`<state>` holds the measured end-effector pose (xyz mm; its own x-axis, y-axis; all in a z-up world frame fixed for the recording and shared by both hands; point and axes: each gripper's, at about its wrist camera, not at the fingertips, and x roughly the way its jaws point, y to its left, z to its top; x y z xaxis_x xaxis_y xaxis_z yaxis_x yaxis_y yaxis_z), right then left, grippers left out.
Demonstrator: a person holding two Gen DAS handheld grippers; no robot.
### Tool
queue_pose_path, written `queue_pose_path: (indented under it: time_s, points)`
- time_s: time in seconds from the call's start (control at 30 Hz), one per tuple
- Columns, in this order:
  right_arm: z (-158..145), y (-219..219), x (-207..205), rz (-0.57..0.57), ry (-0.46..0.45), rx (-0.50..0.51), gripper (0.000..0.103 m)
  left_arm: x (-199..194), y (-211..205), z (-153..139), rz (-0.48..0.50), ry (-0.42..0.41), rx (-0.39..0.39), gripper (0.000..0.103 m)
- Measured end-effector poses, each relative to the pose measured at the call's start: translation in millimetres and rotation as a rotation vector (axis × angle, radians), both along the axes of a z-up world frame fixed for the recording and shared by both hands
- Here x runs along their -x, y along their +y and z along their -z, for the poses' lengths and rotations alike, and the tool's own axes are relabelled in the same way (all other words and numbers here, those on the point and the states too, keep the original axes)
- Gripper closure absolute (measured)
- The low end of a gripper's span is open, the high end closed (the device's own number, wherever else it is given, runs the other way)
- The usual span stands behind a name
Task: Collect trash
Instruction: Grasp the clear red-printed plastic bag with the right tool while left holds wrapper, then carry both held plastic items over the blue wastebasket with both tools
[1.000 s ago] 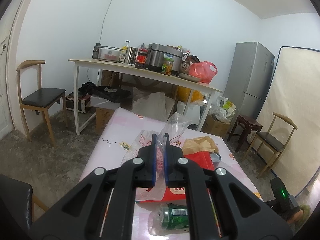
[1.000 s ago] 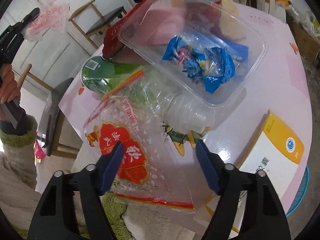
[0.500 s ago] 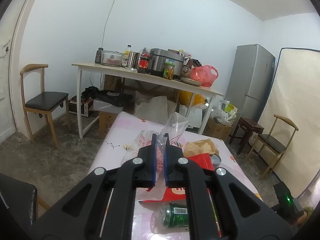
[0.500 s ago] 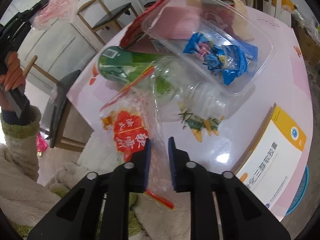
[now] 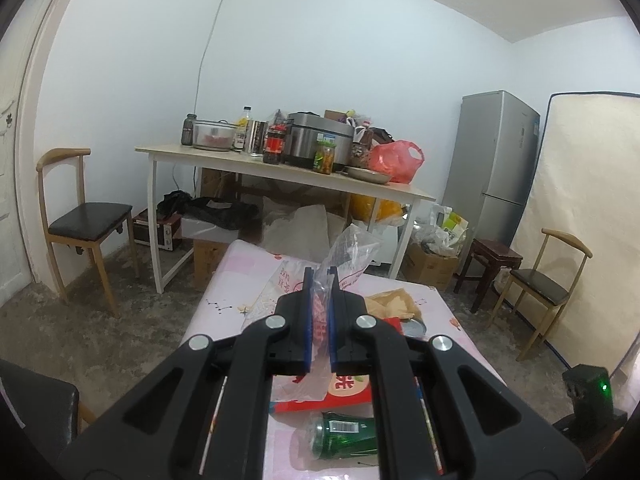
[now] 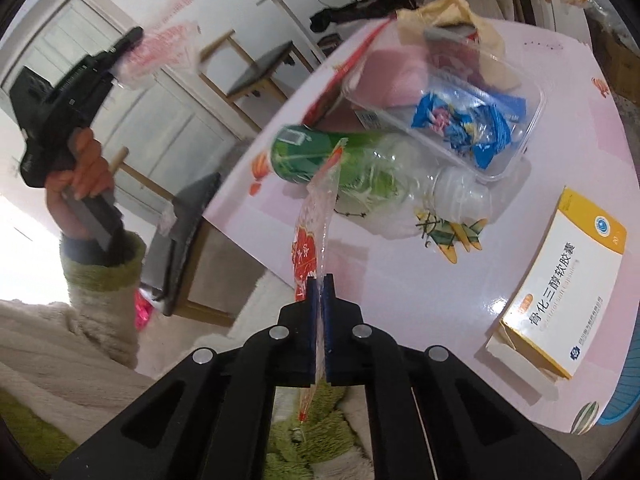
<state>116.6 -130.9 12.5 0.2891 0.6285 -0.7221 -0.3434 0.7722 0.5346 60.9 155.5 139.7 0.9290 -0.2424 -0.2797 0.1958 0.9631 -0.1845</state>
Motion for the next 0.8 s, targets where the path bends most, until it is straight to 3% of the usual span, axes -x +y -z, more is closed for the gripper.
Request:
queue_pose_path:
  time_s: [0.4,0.7,0.8]
  points:
    - [-50,-79,16,0.224,-0.148,-0.182,0.1,-14,-32,-11,0.103,-0.018,0.025,0.098]
    - [-84,-175,56,0.529,-0.312,-0.2,0.1,-38,-109,-22,0.321,0.022,0.068,0.098]
    - [-85,-209,73,0.654,-0.327,-0.175,0.1,-58,-152,-23,0.432,0.091,0.079,0.098]
